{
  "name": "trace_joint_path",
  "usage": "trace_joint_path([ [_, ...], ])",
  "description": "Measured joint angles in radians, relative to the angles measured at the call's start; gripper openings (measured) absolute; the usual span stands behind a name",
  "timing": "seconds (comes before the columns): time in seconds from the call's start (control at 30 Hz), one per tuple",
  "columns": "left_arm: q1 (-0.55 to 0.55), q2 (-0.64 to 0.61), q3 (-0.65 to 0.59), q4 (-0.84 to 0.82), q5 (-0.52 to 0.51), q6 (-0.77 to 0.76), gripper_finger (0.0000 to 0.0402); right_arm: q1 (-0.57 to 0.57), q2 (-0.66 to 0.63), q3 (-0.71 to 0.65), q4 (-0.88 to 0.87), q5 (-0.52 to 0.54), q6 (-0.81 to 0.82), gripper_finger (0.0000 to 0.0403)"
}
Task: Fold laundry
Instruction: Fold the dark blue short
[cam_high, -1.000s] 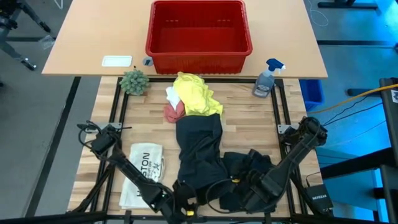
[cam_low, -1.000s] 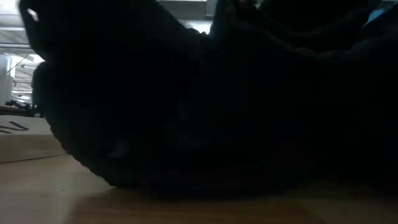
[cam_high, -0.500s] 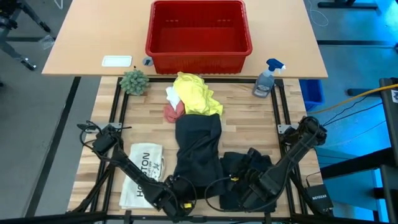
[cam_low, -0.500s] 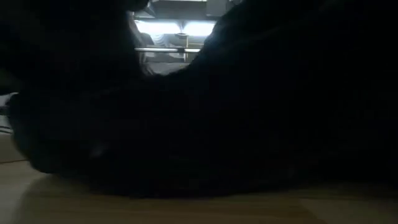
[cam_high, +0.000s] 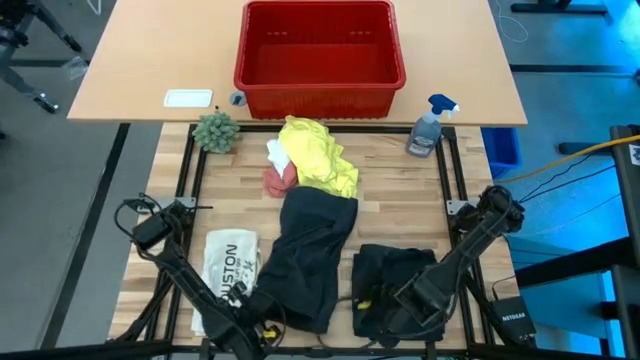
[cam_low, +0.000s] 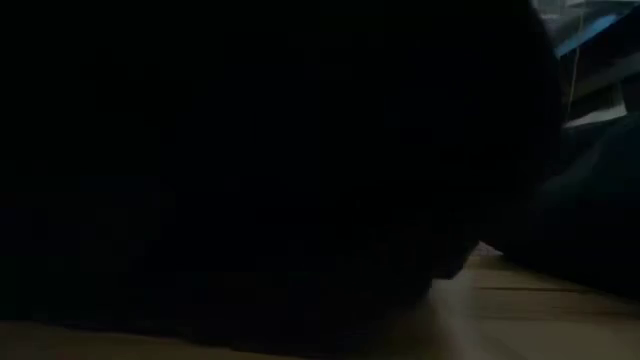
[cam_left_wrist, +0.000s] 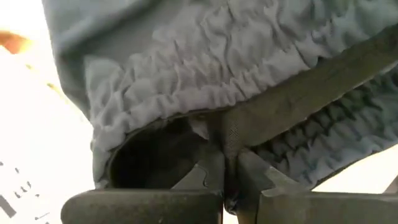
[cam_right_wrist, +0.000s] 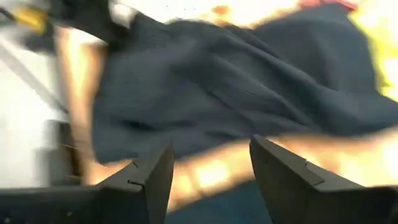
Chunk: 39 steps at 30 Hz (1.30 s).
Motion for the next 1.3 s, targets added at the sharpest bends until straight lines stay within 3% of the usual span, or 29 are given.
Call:
trace_joint_path([
  [0.17, -0.014, -0.001, 0.000, 0.032, -0.008, -0.020, 0.0001, -0.087, 0.028, 0.001, 0.264, -0.088, -0.170, 0.0206],
  [0.37, -0.016, -0.001, 0.000, 0.036, -0.013, -0.022, 0.0001, -0.219, 0.079, 0.000, 0.311, -0.162, -0.247, 0.0184],
  [0.57, -0.014, -0.002, 0.000, 0.040, -0.029, -0.013, 0.0000, -0.419, 0.121, 0.000, 0.415, -0.422, -0.337, 0.0098],
  [0.77, -0.013, -0.002, 0.000, 0.040, -0.035, -0.011, 0.0000, -0.514, 0.173, 0.001, 0.461, -0.680, -0.359, 0.0007],
  [1.07, -0.015, -0.003, 0.000, 0.039, -0.043, -0.009, 0.0000, -0.423, 0.299, 0.000, 0.302, -0.971, -0.425, 0.0002],
  [1.3, -0.022, -0.003, 0.000, 0.038, -0.042, -0.013, 0.0000, -0.264, 0.247, -0.001, -0.028, -0.903, -0.500, 0.0000],
])
